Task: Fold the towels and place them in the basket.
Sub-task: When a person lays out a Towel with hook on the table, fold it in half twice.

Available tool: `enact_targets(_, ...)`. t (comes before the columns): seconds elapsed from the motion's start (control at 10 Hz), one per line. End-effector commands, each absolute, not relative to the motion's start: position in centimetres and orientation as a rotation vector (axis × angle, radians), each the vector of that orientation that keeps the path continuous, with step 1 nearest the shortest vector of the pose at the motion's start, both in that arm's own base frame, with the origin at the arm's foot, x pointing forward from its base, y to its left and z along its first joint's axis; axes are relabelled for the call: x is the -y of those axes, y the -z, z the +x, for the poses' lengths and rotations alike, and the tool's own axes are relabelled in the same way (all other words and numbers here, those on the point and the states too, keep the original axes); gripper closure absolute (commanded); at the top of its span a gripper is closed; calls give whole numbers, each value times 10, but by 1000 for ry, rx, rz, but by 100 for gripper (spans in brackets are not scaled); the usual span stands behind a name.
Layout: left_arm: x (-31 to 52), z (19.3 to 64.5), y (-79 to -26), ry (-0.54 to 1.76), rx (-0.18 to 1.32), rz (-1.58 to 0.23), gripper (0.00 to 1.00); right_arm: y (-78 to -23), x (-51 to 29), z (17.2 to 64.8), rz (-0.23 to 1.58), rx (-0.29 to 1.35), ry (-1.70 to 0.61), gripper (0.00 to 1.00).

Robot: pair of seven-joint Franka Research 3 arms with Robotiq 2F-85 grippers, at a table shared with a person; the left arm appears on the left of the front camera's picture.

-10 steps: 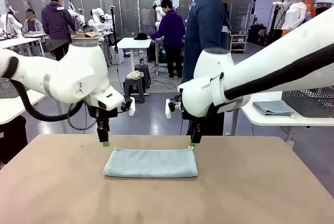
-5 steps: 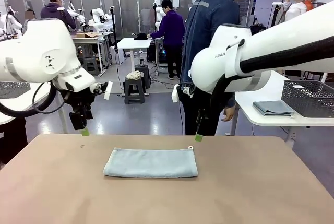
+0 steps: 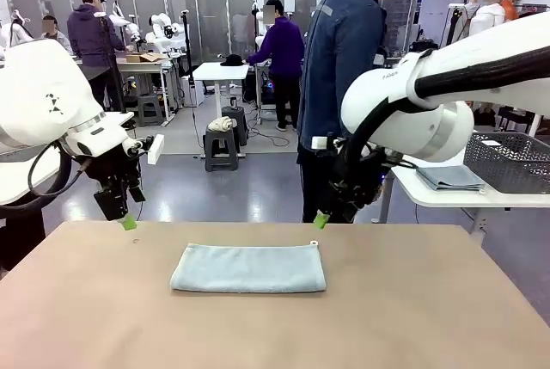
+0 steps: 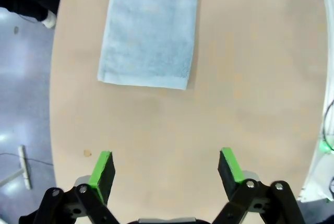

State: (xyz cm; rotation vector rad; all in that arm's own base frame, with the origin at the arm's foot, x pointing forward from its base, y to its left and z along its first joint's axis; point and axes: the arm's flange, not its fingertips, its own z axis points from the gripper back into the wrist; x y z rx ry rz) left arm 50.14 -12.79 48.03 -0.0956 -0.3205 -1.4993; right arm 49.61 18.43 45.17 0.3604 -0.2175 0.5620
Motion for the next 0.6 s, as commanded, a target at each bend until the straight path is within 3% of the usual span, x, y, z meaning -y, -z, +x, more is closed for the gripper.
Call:
enact_targets(0.0,121,496,-479,1528,384,-117,0,-441,-174,481,494,269,-199,0)
enact_targets(0.2,116,499,-478,1528,395,-125,0,-424,-164,475,610,271,-60,0)
enact_targets(0.4,115,502,-479,1508,390,-118,0,-410,-161,470,677,257,-83,0)
enact_targets(0.5,121,502,-482,1512,354,-116,0,-422,-159,482,592,208,-75,0)
